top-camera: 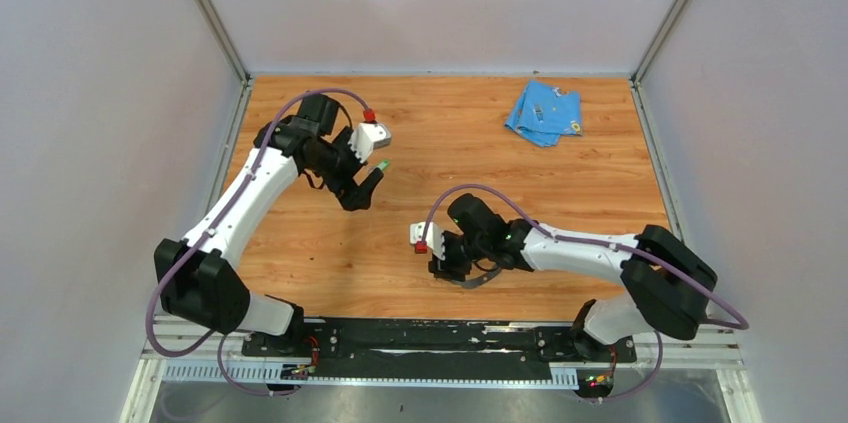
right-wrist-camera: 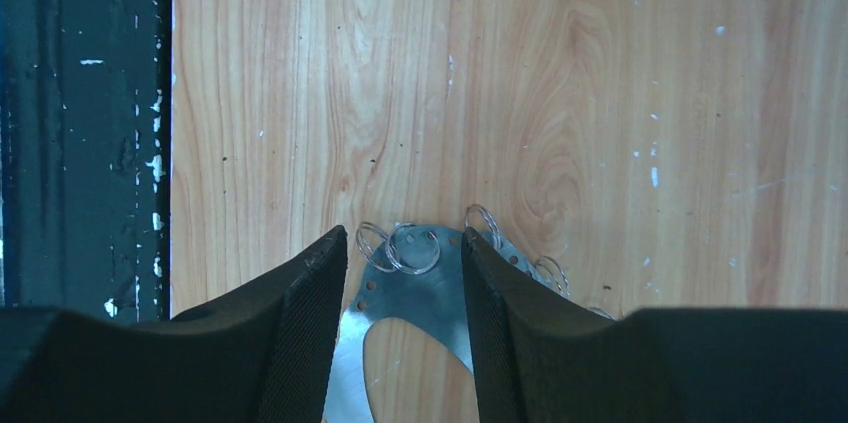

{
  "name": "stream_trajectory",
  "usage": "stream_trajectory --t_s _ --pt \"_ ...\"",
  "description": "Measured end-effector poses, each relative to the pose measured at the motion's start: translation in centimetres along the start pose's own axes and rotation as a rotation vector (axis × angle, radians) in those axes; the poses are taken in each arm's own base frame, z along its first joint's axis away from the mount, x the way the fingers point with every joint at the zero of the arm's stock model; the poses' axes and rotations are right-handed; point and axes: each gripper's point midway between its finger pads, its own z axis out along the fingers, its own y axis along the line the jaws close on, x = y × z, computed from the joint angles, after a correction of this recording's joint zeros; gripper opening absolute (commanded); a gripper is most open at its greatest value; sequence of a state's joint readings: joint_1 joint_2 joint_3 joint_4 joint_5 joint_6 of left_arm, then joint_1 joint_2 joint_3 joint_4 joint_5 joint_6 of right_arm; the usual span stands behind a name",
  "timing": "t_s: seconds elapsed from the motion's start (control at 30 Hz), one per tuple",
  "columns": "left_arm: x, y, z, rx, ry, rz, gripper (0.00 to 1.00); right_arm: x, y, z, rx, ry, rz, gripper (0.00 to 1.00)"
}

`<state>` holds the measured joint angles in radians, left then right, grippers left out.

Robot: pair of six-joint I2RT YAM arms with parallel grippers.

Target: Put the keys on the keyring

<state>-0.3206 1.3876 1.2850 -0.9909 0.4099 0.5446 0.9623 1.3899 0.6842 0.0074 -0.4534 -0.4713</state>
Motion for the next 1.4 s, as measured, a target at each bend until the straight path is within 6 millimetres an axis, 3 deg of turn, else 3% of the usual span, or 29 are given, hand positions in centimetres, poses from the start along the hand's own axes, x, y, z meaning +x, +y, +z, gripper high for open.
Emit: stream_trajectory --t_s 0.2,0.37,0.57,0.77,1.03,1.17,1.4 --pt "1.0 2.1 -0.2 -0.009 -0.002 -0.067 1.00 1.5 0.7 1.1 -0.071 0.086 -0.071 0.42" --pt "0.5 3.1 -0.9 -0.034 -0.027 -0.074 1.00 2.5 0.9 1.4 -0.110 0.147 -0.106 0.39" --pt "0.1 3.1 -1.1 -0.028 -0.042 -0.072 1.00 3.5 0.5 1.7 -0.111 0.196 -0.134 0.27" --pt "0.0 2.9 -1.0 -0.016 -0.051 -0.072 1.00 3.5 -0.1 1.8 -0.087 0.208 -0.151 0.02" --pt "-0.7 2.0 -1.8 0.002 -0.100 -0.047 1.00 3.0 -0.6 1.7 -0.062 0.205 -0.138 0.00" --pt "-1.7 0.7 -3.3 0.009 -0.168 0.005 1.00 0.7 -1.2 0.7 -0.022 0.132 -0.114 0.00" --pt "-4.1 -3.4 -7.9 0.020 -0.361 0.195 1.00 -8.6 -3.0 -4.8 0.080 -0.210 -0.066 0.00"
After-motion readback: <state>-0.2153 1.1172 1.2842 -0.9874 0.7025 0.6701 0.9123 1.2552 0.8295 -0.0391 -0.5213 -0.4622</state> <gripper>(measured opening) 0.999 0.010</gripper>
